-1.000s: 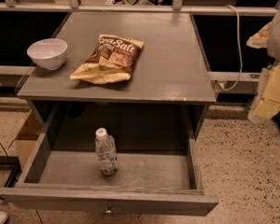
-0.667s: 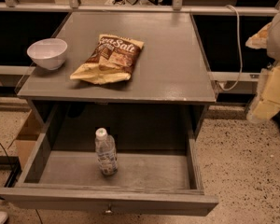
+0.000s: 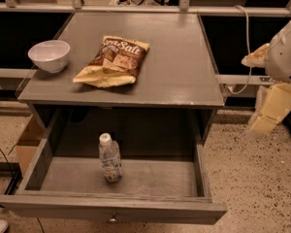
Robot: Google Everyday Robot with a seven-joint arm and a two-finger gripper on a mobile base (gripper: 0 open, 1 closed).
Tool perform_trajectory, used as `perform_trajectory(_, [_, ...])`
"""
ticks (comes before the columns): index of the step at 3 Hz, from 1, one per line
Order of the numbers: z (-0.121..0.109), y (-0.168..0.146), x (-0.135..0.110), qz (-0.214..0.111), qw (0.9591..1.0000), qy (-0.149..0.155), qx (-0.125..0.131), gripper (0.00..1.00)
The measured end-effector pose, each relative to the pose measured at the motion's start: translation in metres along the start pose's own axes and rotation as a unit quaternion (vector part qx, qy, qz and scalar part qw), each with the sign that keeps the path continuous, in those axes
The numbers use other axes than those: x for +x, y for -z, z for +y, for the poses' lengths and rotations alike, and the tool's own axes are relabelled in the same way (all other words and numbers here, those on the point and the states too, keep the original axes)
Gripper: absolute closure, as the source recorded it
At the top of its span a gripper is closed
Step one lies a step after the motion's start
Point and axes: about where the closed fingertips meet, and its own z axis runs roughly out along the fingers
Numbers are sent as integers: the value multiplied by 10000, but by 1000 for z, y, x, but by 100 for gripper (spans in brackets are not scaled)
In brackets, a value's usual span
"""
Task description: Pick blue plastic bottle from top drawer and place on counter
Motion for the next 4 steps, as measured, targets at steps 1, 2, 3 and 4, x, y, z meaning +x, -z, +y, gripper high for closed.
perform_trajectory(1, [0,-21,1,-59,9998,16,-191,0])
perform_trajectory(2, [1,-42,4,-94,9991,36,-412,0])
perform_trajectory(3, [1,-43,5,-95,9991,35,-422,0])
perform_trajectory(4, [14,-45,4,-226,9982,55,-547,0])
